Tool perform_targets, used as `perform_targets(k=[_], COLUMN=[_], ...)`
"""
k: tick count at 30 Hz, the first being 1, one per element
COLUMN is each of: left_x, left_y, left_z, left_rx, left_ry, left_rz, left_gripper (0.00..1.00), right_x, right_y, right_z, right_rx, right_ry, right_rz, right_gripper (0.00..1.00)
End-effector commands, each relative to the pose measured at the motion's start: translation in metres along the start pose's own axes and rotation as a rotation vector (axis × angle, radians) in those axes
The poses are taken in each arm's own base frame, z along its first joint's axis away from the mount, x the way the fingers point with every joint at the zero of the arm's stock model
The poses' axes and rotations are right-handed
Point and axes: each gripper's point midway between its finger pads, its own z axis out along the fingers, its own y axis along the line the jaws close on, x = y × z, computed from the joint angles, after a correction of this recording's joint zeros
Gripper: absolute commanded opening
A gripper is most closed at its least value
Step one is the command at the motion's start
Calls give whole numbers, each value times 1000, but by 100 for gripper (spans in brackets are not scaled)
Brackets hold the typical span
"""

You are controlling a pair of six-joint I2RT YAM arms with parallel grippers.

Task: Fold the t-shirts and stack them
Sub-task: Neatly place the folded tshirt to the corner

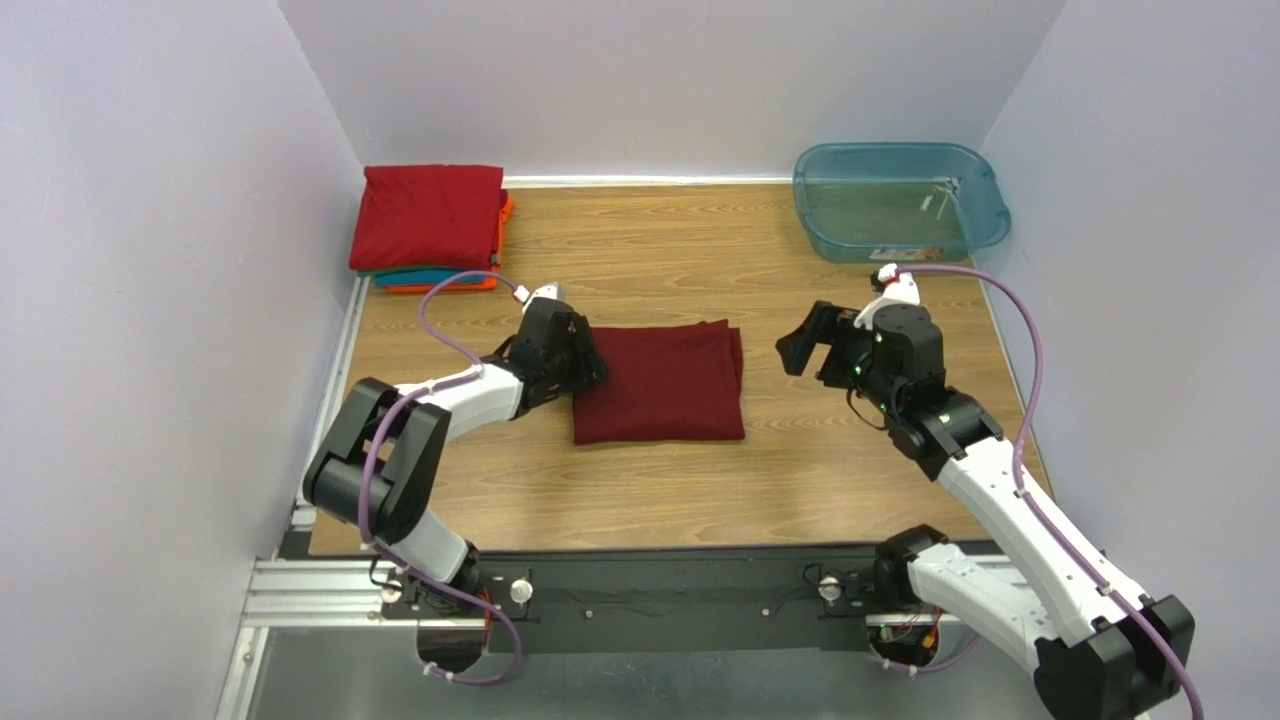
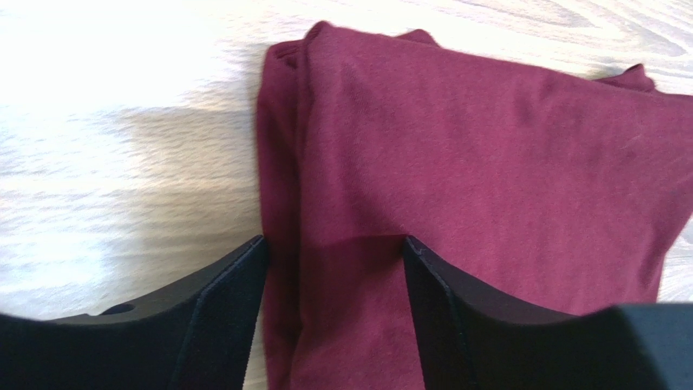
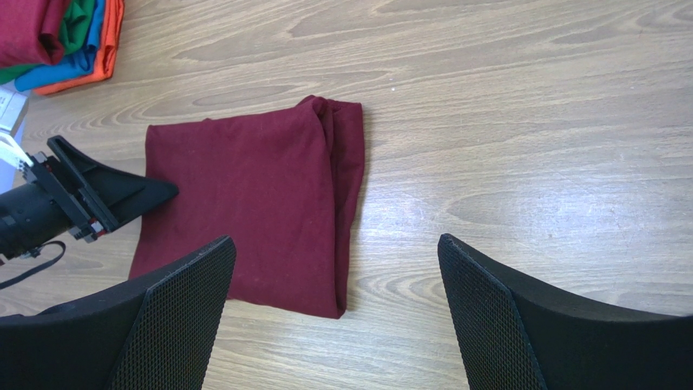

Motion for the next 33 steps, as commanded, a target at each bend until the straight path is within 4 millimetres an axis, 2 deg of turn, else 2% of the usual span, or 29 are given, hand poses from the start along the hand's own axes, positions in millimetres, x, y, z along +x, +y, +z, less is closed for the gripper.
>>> perform_targets(k=[1,3,4,6,7,11,12,13,14,18,19,21,23,24,26,27,33], left_x=[22,26,33,34,38,41,36,35,36,13,1,-19,-41,-61,-79,-94,-144], left_y=[-2,-2,-7,-3,0,7,5,6,8,6,1,5,2,0,-2,-3,-4], left_z=[5,8,8,13,13,20,22,22,21,19,18,11,4,-3,-9,-15,-27], left_rx=[9,-5,1,-38,-61,-157,-182,-200,-224,-275,-278,-338,-376,-407,-434,-460,-538], left_ry=[90,99,116,107,127,130,111,108,114,50,21,-37,-91,-150,-200,-238,-348], left_rz=[12,29,46,58,61,89,101,109,118,155,162,197,215,242,276,314,434], left_gripper=[66,66,62,58,48,25,11,3,0,0,0,0,0,0,0,0,0], right_x=[7,7,7,7,7,8,8,7,7,5,5,5,5,4,3,3,1], right_y=[-10,-10,-11,-12,-12,-12,-12,-12,-12,-13,-13,-12,-12,-12,-12,-12,-12], right_z=[1,1,1,1,1,1,1,1,1,0,0,0,-1,-1,-1,-2,-3], right_rx=[38,38,40,46,46,44,48,47,47,51,53,51,49,50,48,48,50], right_ry=[15,14,12,11,11,14,14,11,9,3,3,2,-1,-3,-7,-5,-16], right_rz=[-11,-13,-13,-13,-13,-13,-13,-13,-13,-11,-11,-11,-11,-9,-8,-9,-6], right_gripper=[100,100,100,100,100,100,100,100,100,100,100,100,100,100,100,100,100])
